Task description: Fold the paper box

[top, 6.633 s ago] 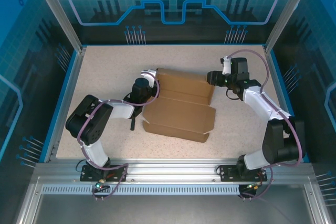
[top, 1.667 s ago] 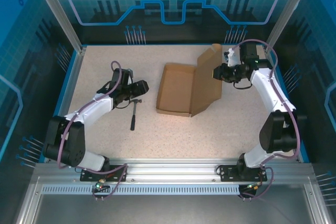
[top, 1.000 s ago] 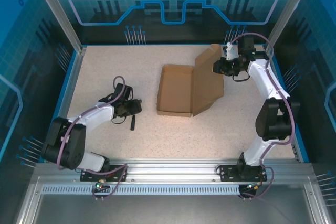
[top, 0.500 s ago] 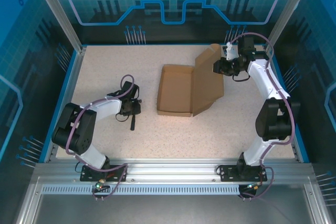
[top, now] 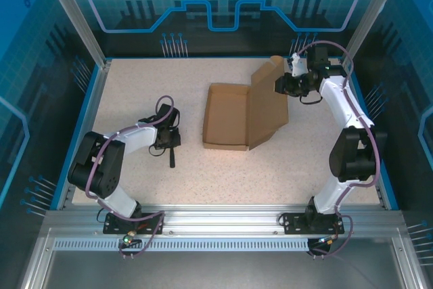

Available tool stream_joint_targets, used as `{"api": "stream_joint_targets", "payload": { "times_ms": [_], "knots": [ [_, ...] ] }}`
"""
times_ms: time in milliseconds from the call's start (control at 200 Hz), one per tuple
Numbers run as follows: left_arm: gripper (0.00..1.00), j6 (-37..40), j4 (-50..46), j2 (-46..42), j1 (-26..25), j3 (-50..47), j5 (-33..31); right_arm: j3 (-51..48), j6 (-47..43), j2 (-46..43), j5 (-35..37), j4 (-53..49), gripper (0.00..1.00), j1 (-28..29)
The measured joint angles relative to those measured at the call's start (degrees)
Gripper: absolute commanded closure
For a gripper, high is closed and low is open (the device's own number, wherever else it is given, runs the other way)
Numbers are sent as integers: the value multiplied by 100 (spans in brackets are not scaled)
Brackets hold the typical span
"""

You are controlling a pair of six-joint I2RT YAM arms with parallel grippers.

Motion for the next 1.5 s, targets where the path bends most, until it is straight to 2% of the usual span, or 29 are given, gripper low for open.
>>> {"api": "stream_joint_targets", "payload": {
  "times_ms": [250,375,545,835,1135,1370,1501],
  "knots": [
    [95,-2,-162,-321,-184,354,24,37,-7,0,2,-2,76,4],
    [95,-9,-334,-570,-476,986,35,37,-24,0,2,-2,76,4],
    [96,-22,-481,-463,-907,1993,109,37,-24,0,0,-2,76,4],
    [96,-24,-599,1139,-1410,3558,175,37,-44,0,0,0,76,4],
    [96,-7,-975,2911,-1521,4911,173,37,-44,0,-2,0,76,7],
    [92,9,-1167,3587,-1521,5541,173,37,-46,0,0,0,76,7],
    [85,33,-1189,3825,-1521,5687,173,37,-46,0,2,0,75,17]
  ]
}}
